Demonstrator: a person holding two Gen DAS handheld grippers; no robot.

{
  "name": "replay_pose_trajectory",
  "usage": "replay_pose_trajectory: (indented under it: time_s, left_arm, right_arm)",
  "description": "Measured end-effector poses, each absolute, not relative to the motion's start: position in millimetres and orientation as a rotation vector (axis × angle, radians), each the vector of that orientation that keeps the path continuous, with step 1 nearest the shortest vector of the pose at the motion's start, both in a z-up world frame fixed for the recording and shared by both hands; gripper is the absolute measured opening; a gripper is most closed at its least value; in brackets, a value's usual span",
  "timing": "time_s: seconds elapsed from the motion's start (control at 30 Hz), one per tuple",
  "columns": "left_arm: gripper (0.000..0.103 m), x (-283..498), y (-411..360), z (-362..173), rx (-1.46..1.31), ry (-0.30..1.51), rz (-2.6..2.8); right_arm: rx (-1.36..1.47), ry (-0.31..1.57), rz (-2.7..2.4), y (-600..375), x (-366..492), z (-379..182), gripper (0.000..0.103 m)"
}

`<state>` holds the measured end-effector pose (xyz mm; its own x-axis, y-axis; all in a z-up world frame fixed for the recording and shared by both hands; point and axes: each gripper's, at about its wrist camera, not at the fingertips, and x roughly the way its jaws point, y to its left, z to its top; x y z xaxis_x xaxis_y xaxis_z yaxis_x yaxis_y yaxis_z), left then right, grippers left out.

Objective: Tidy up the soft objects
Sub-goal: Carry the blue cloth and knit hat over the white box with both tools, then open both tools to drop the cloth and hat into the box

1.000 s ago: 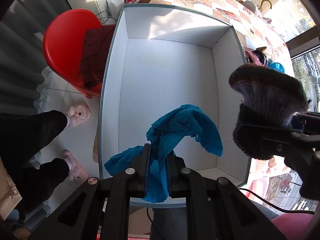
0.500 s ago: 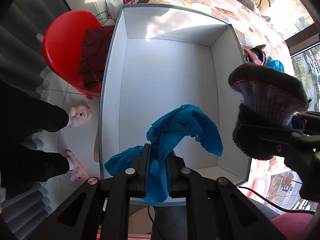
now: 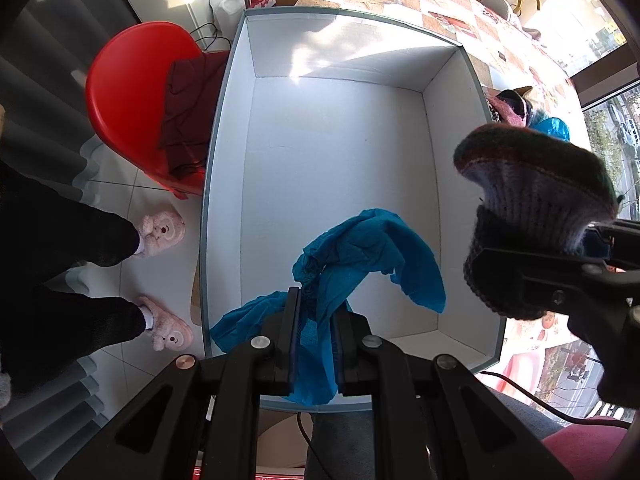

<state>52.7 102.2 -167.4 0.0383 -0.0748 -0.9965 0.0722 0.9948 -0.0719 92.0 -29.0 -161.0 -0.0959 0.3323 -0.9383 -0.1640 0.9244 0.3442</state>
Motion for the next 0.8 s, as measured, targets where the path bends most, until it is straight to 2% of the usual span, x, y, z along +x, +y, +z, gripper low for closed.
replay_pose_trajectory:
  time_s: [0.23, 0.3, 0.33, 0.37, 0.4, 0.43, 0.5, 0.57, 0.6, 0.63, 0.8]
  left_arm:
    - [0.015, 54, 101, -169, -0.003, 1.532, -0.116]
    - [0.021, 54, 100, -169, 0.004, 1.53, -0.119]
    - [0.033, 55, 99, -170, 0.008, 1.531, -0.119]
    - [0.055, 55, 99, -170, 0.015, 1.532, -0.116]
    - [0.068, 55, 98, -170, 0.022, 1.533, -0.111]
    - [0.087, 55, 98, -170, 0.026, 1.529, -0.104]
    - [0.091, 55, 101, -168, -0.002, 1.515, -0.099]
    - [0.096, 58, 104, -167, -0.029, 1.509, -0.098]
    - [0.097, 58, 105, -166, -0.041, 1.506, -0.096]
    - [0.103, 59, 106, -165, -0.057, 1.502, -0.097]
    - [0.103, 67, 109, -142, -0.139, 1.409, -0.135]
  right_arm:
    - [0.134, 1.616, 0.421, -28, 92, -161, 0.047]
    - [0.137, 1.619, 0.424, -28, 92, -161, 0.047]
    - [0.141, 1.621, 0.427, -29, 92, -162, 0.048]
    - [0.147, 1.622, 0.43, -29, 92, -162, 0.051]
    - [0.152, 1.623, 0.432, -29, 93, -162, 0.058]
    - [0.156, 1.621, 0.434, -29, 93, -162, 0.064]
    - [0.158, 1.612, 0.421, -32, 95, -160, 0.089]
    - [0.18, 1.604, 0.413, -37, 97, -158, 0.102]
    - [0.189, 1.599, 0.401, -39, 99, -156, 0.102]
    - [0.193, 1.594, 0.393, -42, 100, -155, 0.102]
    - [0.233, 1.572, 0.353, -66, 107, -141, 0.102]
